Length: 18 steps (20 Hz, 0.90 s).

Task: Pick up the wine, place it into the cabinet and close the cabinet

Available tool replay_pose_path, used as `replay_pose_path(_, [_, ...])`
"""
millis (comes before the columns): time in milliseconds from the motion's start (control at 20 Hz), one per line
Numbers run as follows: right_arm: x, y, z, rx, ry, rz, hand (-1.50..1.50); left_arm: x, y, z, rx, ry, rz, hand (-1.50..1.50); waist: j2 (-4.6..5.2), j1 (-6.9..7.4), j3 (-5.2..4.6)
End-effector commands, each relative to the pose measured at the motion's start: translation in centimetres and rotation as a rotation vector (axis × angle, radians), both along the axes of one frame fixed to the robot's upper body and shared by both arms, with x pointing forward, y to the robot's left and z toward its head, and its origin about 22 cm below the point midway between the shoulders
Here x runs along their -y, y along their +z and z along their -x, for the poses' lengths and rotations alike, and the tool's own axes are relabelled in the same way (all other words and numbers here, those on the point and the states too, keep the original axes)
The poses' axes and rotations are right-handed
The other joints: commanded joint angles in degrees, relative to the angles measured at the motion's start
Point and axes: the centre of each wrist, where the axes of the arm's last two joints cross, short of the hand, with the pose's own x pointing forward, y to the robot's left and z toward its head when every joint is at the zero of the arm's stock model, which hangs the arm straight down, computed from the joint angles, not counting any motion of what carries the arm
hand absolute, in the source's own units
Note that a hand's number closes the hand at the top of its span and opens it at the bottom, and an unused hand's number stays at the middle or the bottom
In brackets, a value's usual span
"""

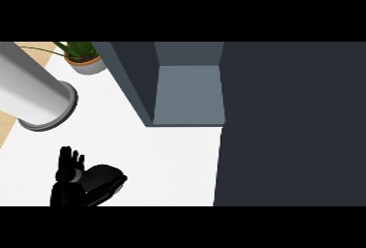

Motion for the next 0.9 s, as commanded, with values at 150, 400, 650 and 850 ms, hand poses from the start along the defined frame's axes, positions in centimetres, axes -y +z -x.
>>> replay_pose_path(150, [1.6, 0.8, 3.5, 0.073, 0.033, -0.013, -1.50, -0.8, -0.6, 0.5, 0.021, -0.003, 0.026, -1.50, -0.01, 0.03, 0.05])
replay_pose_path(400, [0.9, 0.9, 3.3, 0.058, 0.019, -0.031, -1.50, 0.2, -1.6, 0.4, 0.038, 0.013, 0.060, -1.50, 0.01, 0.21, 0.03])
replay_pose_path(650, [0.4, 1.1, 2.2, 0.061, 0.031, -0.045, -1.50, -0.8, -1.8, -3.2, 0.097, -0.079, 0.120, 1.50, 0.05, 0.01, 0.00])
replay_pose_path(850, [0.1, 2.1, 3.5, 0.054, 0.047, -0.036, -1.50, 0.7, -2.5, -2.1, 0.079, -0.150, 0.053, 1.50, -0.02, -0.01, 0.00])
